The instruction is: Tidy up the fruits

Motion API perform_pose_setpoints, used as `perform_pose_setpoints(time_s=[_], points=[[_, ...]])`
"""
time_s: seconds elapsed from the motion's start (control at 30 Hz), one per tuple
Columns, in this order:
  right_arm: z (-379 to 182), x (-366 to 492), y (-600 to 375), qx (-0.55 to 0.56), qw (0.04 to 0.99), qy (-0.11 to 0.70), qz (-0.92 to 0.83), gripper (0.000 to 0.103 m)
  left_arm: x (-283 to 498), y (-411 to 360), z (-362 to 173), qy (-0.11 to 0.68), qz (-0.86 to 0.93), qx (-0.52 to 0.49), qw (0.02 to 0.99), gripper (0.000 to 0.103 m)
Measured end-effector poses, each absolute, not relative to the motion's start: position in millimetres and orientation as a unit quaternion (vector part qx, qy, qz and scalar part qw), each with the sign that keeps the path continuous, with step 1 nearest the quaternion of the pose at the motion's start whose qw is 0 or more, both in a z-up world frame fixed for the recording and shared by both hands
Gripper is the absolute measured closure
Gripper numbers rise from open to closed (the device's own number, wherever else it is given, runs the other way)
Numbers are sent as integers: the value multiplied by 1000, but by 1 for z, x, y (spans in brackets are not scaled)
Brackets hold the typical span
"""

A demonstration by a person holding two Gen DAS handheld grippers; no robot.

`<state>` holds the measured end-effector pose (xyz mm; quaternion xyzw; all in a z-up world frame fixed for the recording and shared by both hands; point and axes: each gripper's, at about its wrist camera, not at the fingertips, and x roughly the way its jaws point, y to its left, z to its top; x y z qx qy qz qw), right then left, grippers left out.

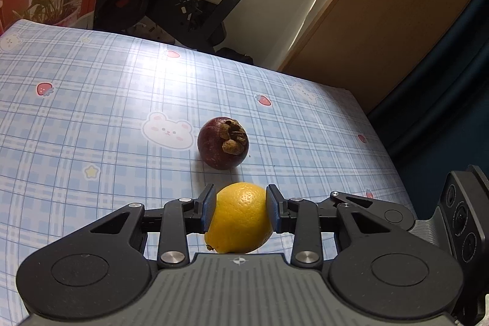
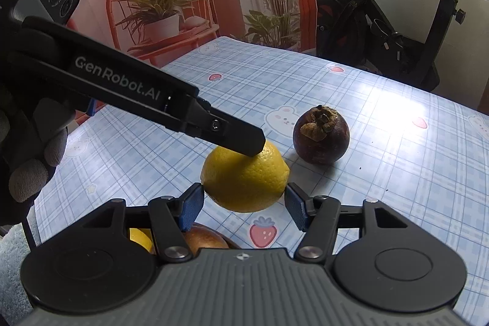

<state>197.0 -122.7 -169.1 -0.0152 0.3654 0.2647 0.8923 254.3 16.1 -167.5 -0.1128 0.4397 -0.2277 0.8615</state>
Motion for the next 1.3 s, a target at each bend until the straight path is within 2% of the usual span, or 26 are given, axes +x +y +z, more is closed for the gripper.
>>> perform_pose_setpoints(time_s=[0.47,1.03,1.1,1.13,1.3], points=[[-137,115,-142,-25,900,349,260,42,177,-7,-141,424,-267,-93,861,65],[-153,60,-137,-43,877,380,290,43,123,-9,-160,466,-276,-75,837,67],[-154,61,-137,-39,878,377,292,48,124,-11,-165,473,-278,-77,833,68],[-153,62,-138,-32,878,375,297,63,124,-11,-166,477,-280,-79,829,68],[-158,65,-128,-51,872,387,295,61,130,-12,-170,478,-268,-81,833,68]])
